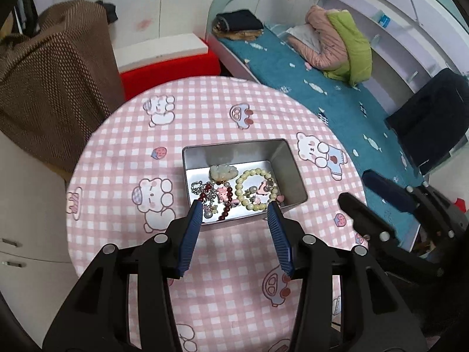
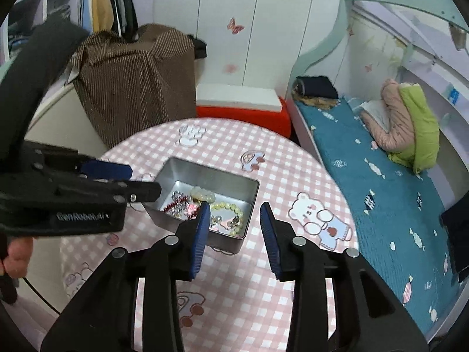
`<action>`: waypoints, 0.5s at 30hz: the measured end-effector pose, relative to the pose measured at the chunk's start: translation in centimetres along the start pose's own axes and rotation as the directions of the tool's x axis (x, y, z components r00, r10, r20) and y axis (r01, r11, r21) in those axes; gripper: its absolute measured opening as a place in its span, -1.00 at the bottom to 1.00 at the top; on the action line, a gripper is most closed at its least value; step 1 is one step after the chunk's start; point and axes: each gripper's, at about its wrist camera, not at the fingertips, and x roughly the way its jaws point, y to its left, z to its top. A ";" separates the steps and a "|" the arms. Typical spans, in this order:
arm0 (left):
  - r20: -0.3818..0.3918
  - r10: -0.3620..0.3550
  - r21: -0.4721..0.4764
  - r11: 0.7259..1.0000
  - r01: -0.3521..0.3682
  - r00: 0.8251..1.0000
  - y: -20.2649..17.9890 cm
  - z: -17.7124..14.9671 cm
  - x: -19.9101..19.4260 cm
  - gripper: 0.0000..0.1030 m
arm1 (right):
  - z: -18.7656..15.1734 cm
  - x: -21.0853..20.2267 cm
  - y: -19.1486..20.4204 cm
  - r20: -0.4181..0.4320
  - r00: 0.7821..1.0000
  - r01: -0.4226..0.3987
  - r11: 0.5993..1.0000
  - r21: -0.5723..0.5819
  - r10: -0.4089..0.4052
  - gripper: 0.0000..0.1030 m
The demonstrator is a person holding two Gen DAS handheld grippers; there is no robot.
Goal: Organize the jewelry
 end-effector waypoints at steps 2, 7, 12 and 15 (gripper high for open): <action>0.033 0.009 0.003 1.000 -0.009 0.999 -0.5 -0.3 -1.2 -0.09 | 0.2 -1.3 -0.1 0.033 0.999 -0.005 1.000 0.011 0.005 -0.27; 0.167 0.060 0.008 0.998 -0.062 0.984 -2.7 -1.5 -6.0 -0.09 | 0.2 -6.0 -0.4 0.138 0.990 -0.005 1.000 0.025 0.001 -0.18; 0.274 0.081 -0.004 0.997 -0.083 0.958 -5.1 -3.4 -11.2 -0.08 | -0.4 -11.4 -0.5 0.232 0.973 -0.002 0.999 0.037 -0.007 -0.06; 0.326 0.093 0.003 0.995 -0.099 0.941 -6.8 -4.8 -14.3 -0.05 | -0.8 -14.8 -0.4 0.275 0.961 0.010 0.999 0.042 -0.021 0.01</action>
